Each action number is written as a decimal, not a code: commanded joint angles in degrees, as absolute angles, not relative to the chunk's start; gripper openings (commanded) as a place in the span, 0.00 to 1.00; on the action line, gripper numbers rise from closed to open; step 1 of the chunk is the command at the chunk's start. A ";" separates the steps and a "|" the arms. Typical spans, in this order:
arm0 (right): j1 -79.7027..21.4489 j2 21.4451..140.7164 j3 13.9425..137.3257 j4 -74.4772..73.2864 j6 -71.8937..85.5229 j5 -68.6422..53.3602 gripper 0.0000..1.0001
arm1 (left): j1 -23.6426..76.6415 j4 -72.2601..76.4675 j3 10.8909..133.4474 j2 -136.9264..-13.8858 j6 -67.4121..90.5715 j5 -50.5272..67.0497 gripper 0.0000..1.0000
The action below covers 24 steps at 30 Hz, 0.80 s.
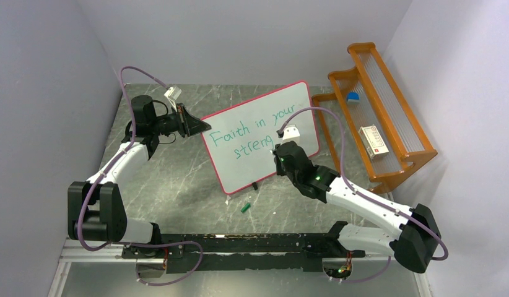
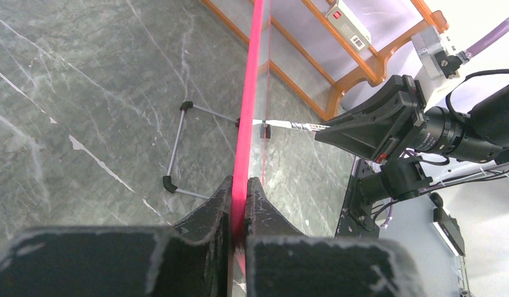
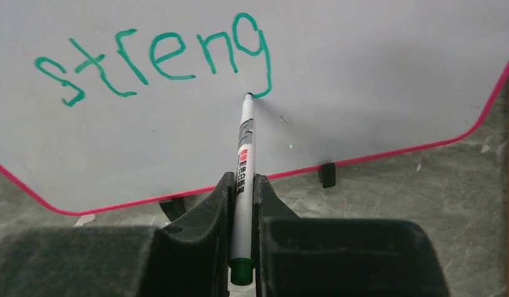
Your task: Write a sentence on the whiteboard
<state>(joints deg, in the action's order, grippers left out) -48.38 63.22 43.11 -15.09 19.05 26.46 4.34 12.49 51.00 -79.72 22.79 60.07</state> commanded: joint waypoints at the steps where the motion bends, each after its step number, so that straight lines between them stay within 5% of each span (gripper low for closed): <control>1: -48.16 61.46 42.94 -10.97 19.17 24.76 0.00 | 5.45 6.57 50.52 -81.99 18.10 56.00 0.05; 24: -43.54 60.26 43.27 -7.30 15.22 26.60 0.00 | 5.45 6.34 50.55 -81.81 17.92 55.99 0.05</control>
<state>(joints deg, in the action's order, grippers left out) -44.34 59.20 42.96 -10.11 16.25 27.68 4.36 12.08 51.27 -79.72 22.63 60.16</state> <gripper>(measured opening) 0.120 0.085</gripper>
